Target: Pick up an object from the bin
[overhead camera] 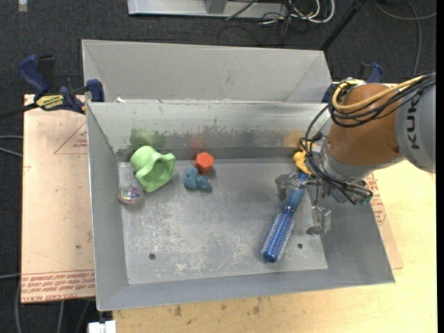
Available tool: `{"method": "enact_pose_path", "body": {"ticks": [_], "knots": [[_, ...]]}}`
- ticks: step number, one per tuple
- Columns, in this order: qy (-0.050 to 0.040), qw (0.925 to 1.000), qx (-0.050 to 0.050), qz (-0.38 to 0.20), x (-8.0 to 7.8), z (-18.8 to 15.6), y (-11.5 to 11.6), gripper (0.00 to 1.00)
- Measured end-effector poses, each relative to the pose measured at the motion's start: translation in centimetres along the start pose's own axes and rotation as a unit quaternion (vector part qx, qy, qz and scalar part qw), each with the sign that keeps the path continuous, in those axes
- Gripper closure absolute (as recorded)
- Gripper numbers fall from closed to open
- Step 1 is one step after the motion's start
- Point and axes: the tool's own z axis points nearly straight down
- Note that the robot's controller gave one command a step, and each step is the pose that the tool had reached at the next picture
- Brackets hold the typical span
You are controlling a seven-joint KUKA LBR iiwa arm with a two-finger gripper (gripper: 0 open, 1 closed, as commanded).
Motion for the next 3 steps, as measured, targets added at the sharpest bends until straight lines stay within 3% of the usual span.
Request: {"method": "enact_pose_path", "body": {"ticks": [1, 2, 3], "knots": [[-0.0019, 0.9145, 0.001, -0.405, -2.9, 3.4, 1.4, 0.00], [-0.0018, 0.9150, 0.001, -0.403, -2.9, 3.3, 1.3, 1.00], [-0.0029, 0.9073, 0.005, -0.420, -0.5, -15.0, 1.4, 1.00]]}}
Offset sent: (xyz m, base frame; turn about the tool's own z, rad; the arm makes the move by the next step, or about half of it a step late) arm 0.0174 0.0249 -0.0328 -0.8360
